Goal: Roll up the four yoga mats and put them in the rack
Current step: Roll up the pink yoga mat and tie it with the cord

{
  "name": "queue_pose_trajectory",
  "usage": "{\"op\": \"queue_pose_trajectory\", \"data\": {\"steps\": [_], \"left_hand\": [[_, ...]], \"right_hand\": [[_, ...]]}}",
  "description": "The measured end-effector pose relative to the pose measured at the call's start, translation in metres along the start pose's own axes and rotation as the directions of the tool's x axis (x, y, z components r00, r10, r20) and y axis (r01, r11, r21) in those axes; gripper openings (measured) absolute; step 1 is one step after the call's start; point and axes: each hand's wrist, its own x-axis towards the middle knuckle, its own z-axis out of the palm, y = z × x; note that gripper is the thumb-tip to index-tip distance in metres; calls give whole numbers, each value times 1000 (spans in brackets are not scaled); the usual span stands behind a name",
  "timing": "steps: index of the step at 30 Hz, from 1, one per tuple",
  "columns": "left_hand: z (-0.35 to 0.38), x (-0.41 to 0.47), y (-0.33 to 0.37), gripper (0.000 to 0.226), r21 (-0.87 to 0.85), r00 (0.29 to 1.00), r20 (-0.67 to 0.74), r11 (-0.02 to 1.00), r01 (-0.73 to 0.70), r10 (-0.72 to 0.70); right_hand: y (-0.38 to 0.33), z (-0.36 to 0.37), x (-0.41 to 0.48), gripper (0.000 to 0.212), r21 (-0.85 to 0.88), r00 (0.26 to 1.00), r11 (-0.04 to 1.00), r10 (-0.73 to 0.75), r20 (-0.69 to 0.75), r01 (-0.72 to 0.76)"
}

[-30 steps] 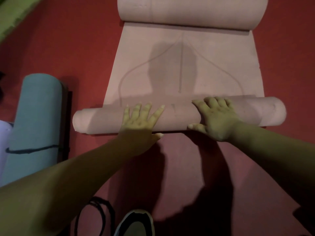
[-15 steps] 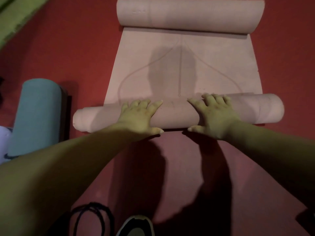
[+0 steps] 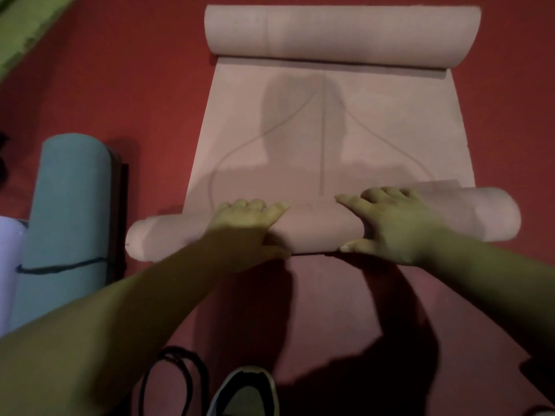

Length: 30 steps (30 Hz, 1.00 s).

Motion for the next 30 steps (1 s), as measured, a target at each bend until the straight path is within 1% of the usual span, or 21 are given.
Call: {"op": "queue_pose_trajectory", "data": {"steps": [3, 5, 9, 14, 16, 18, 21, 24, 27, 30], "left_hand": [[14, -27, 10, 101, -80, 998, 59, 996, -25, 30], [20, -41, 15, 101, -63, 991, 110, 995, -72, 79], [25, -68, 27, 106, -80, 979, 143, 987, -138, 148], [33, -91, 39, 114, -108, 949, 252, 980, -169, 191], [38, -102, 45, 113, -121, 941, 274, 977, -173, 200], [43, -112, 52, 111, -124, 944, 264, 977, -172, 199], [46, -120, 57, 107, -131, 952, 237, 977, -168, 195], [46, -121, 58, 100, -161, 957, 220, 975, -156, 189], [45, -122, 60, 100, -167, 955, 240, 977, -136, 174], [42, -121, 61, 101, -180, 952, 275, 980, -89, 137]], "right_hand": [[-11, 6, -29, 106, 22, 997, 1000, -17, 80, 16], [-18, 12, -46, 104, 49, 993, 998, -32, 116, 27], [-32, 27, -76, 101, 78, 988, 997, -36, 148, 25], [-48, 43, -106, 99, 139, 981, 990, -41, 187, 15], [-52, 47, -117, 98, 161, 976, 987, -45, 214, 10], [-58, 52, -130, 98, 169, 979, 986, -33, 200, -1], [-70, 63, -148, 96, 152, 994, 987, 36, 100, -51], [-84, 74, -160, 96, 154, 994, 982, 112, 20, -114], [-91, 76, -159, 98, 160, 987, 973, 163, 19, -164], [-89, 74, -153, 99, 140, 984, 974, 172, 39, -176]]}}
